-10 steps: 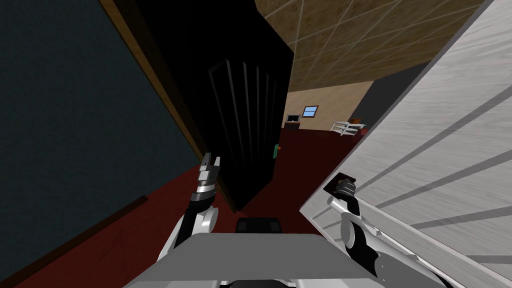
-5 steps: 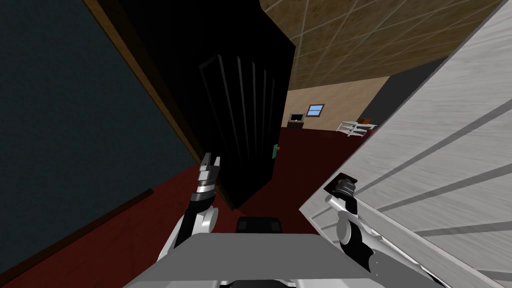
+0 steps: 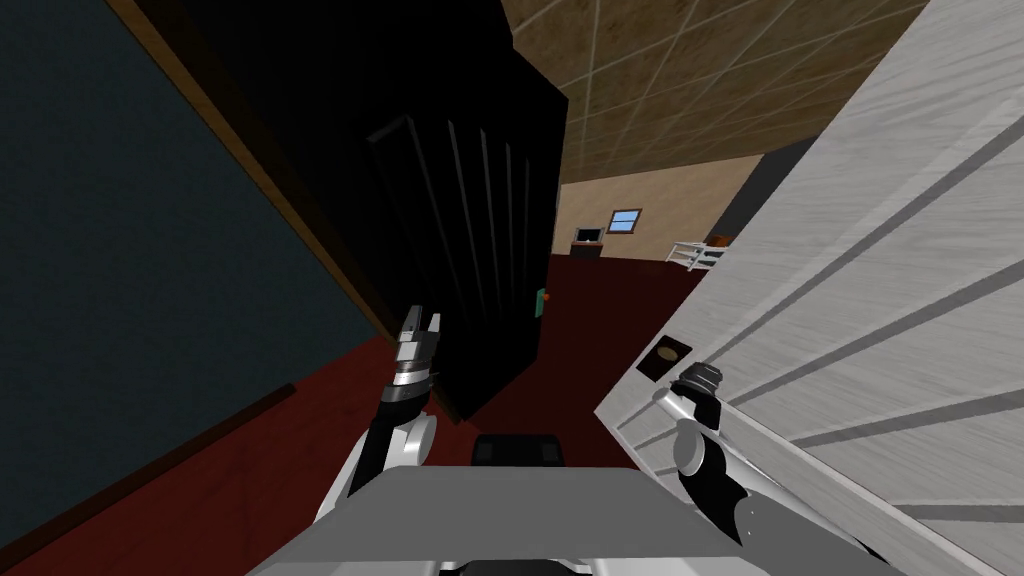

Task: Push the door open

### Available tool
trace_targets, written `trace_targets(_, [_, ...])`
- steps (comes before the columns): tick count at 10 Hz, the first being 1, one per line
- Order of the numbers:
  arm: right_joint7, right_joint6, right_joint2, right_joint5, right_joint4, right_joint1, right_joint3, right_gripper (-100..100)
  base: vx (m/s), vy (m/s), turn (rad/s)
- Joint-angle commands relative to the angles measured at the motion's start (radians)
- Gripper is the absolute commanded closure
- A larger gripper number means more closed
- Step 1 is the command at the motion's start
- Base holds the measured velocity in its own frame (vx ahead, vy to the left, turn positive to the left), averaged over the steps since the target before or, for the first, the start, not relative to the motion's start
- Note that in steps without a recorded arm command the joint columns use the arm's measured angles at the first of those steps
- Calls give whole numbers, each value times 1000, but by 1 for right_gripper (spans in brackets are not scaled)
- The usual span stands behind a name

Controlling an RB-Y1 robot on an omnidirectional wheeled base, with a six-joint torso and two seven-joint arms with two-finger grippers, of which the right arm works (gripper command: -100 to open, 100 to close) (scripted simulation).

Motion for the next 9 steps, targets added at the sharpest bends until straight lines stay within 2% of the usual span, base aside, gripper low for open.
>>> trace_targets(1, [8,3,0,-2,1,-2,-8,-100,-11,76,-7])
trace_targets(9, [53,21,1,-10,9,-10,-52,-100,17,209,-11])
